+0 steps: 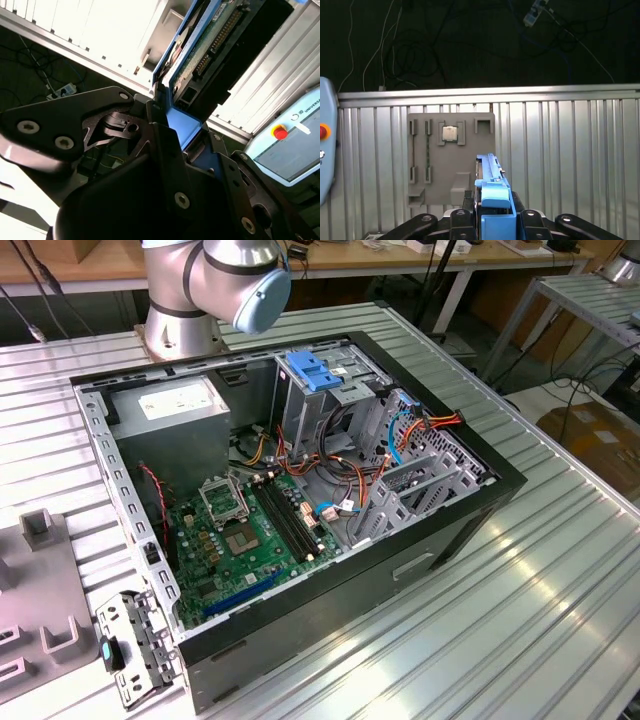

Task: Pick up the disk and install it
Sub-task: 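Pick up the disk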

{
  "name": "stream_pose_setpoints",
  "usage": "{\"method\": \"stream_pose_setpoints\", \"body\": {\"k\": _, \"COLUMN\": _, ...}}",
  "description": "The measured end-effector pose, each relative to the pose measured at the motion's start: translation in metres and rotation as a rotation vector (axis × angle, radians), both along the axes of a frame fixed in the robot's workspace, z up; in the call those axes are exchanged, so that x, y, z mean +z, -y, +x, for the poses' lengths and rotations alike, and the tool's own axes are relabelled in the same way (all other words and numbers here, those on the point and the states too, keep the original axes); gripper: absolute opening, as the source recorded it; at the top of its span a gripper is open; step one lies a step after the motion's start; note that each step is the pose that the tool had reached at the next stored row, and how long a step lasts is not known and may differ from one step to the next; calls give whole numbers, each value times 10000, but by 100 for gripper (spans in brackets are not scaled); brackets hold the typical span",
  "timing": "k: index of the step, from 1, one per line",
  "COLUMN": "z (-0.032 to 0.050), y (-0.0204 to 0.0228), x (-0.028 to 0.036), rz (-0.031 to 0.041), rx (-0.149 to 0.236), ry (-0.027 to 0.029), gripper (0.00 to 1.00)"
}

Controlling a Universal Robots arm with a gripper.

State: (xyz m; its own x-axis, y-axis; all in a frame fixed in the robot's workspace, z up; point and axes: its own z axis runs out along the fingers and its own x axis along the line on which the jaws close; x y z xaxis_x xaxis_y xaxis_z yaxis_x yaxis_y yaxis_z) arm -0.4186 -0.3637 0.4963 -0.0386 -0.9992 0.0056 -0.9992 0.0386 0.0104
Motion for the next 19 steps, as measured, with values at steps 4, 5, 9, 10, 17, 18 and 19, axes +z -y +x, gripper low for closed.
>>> {"method": "stream_pose_setpoints", "body": {"k": 4, "z": 35, "y": 0, "x": 0, "rz": 0, "rx": 0, "ry": 0, "gripper": 37}}
{"method": "stream_pose_setpoints", "body": {"k": 5, "z": 47, "y": 0, "x": 0, "rz": -1, "rx": 1, "ry": 0, "gripper": 37}}
{"method": "stream_pose_setpoints", "body": {"k": 9, "z": 91, "y": 0, "x": 0, "rz": -1, "rx": 0, "ry": -1, "gripper": 37}}
{"method": "stream_pose_setpoints", "body": {"k": 10, "z": 106, "y": 0, "x": 0, "rz": 0, "rx": 0, "ry": 0, "gripper": 37}}
{"method": "stream_pose_setpoints", "body": {"k": 17, "z": 220, "y": 0, "x": 0, "rz": 0, "rx": 1, "ry": 1, "gripper": 37}}
{"method": "stream_pose_setpoints", "body": {"k": 18, "z": 231, "y": 0, "x": 0, "rz": -1, "rx": 1, "ry": -1, "gripper": 37}}
{"method": "stream_pose_setpoints", "body": {"k": 19, "z": 242, "y": 0, "x": 0, "rz": 0, "rx": 0, "ry": 0, "gripper": 37}}
